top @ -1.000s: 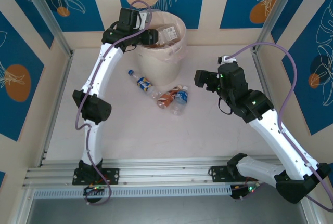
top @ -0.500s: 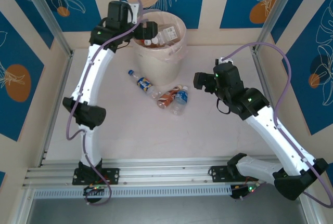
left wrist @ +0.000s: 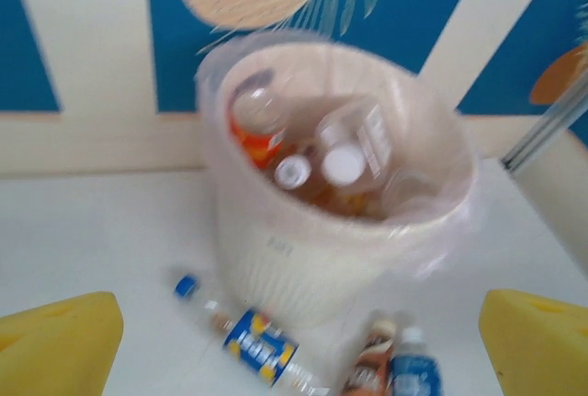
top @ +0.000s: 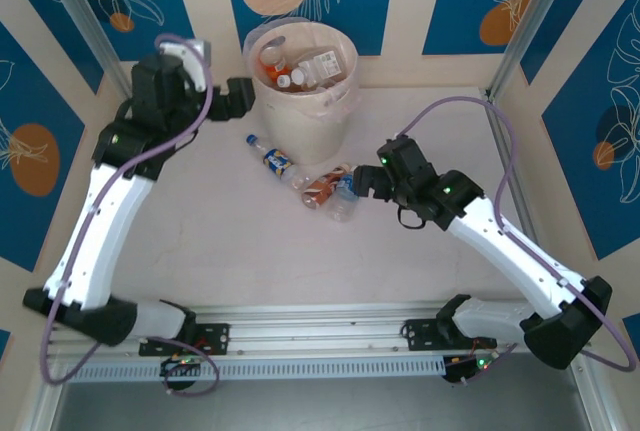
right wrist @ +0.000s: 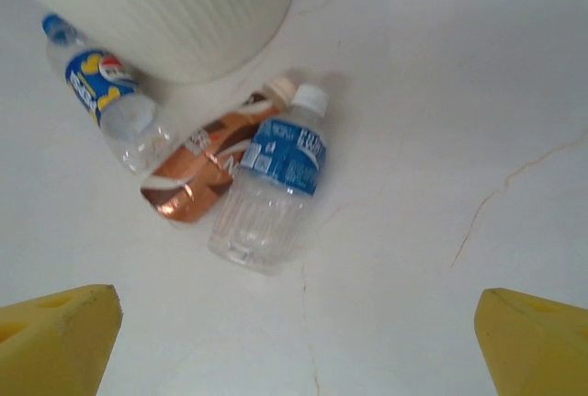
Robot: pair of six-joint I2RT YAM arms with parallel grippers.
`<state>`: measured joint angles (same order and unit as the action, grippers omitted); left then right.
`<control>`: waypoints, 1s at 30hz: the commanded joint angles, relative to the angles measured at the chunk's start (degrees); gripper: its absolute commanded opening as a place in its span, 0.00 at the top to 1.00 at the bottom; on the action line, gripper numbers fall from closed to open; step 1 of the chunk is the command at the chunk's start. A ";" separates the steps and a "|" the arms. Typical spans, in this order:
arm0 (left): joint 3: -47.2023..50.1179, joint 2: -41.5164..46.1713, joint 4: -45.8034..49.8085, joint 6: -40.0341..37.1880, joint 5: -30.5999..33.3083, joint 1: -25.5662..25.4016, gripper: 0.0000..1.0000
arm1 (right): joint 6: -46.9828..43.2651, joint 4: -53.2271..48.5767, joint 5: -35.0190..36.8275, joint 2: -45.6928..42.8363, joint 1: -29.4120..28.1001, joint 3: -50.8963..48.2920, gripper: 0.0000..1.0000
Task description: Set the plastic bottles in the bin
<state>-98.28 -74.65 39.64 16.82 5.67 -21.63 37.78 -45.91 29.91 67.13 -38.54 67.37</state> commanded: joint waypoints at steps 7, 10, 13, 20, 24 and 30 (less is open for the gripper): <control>24.13 18.52 -3.26 6.06 14.84 0.18 0.01 | 5.61 3.28 -7.03 7.61 -1.84 -3.10 0.01; 30.76 23.20 -3.19 9.16 16.22 0.18 0.00 | 6.35 5.27 -8.61 10.78 -1.78 -3.32 0.01; 36.40 27.18 -3.07 12.34 17.24 0.14 0.00 | 6.68 6.32 -9.23 14.18 -1.36 -2.64 0.01; 46.42 34.12 -3.88 17.64 18.36 0.16 0.00 | 6.19 8.54 -10.62 21.79 1.12 -0.36 0.00; 49.24 35.95 -3.56 19.10 17.12 0.17 0.00 | 5.75 9.94 -11.86 25.82 2.02 0.92 0.00; 50.38 36.11 -2.57 19.49 17.08 0.17 0.00 | 5.62 10.65 -11.19 31.19 2.07 3.28 0.00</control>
<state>-48.42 -39.05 37.04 35.07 22.57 -21.63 43.05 -36.07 19.42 96.42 -36.62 68.75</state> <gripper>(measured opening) 0.995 0.999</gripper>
